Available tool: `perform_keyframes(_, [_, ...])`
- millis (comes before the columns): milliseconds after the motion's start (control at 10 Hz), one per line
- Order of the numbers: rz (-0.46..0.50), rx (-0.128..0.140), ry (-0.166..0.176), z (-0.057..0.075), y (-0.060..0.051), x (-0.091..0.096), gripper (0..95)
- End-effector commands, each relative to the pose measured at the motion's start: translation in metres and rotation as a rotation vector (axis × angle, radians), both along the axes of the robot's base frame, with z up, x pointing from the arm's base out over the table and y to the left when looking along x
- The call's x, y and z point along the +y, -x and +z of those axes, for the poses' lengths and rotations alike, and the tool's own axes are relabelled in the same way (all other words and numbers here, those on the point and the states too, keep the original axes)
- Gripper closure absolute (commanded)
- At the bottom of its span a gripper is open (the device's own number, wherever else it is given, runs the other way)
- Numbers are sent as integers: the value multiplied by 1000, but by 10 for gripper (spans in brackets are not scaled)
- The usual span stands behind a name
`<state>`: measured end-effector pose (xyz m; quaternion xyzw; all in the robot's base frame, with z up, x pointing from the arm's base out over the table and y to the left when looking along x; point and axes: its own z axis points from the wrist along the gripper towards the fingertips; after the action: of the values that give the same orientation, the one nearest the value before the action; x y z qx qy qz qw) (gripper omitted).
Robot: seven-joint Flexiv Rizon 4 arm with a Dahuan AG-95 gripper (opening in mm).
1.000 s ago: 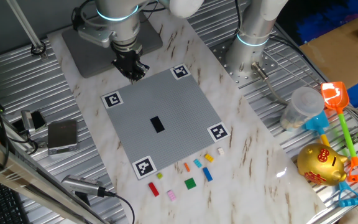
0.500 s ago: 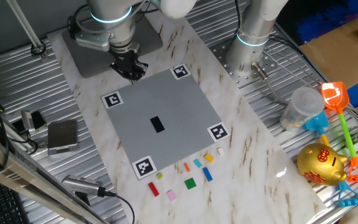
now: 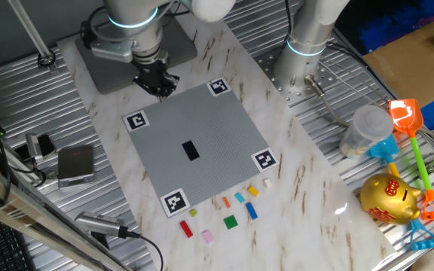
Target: Build with small Lego blocks
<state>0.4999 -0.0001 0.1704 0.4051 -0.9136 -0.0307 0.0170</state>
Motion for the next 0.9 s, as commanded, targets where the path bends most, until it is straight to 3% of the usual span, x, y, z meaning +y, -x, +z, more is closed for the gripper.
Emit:
perform_keyframes(100, [-9, 1, 2, 0, 0, 0, 950])
perform_keyframes(500, [-17, 15, -10, -3, -2, 11, 950])
perform_keyframes(900, [-64, 15, -6, -12, 11, 58, 950])
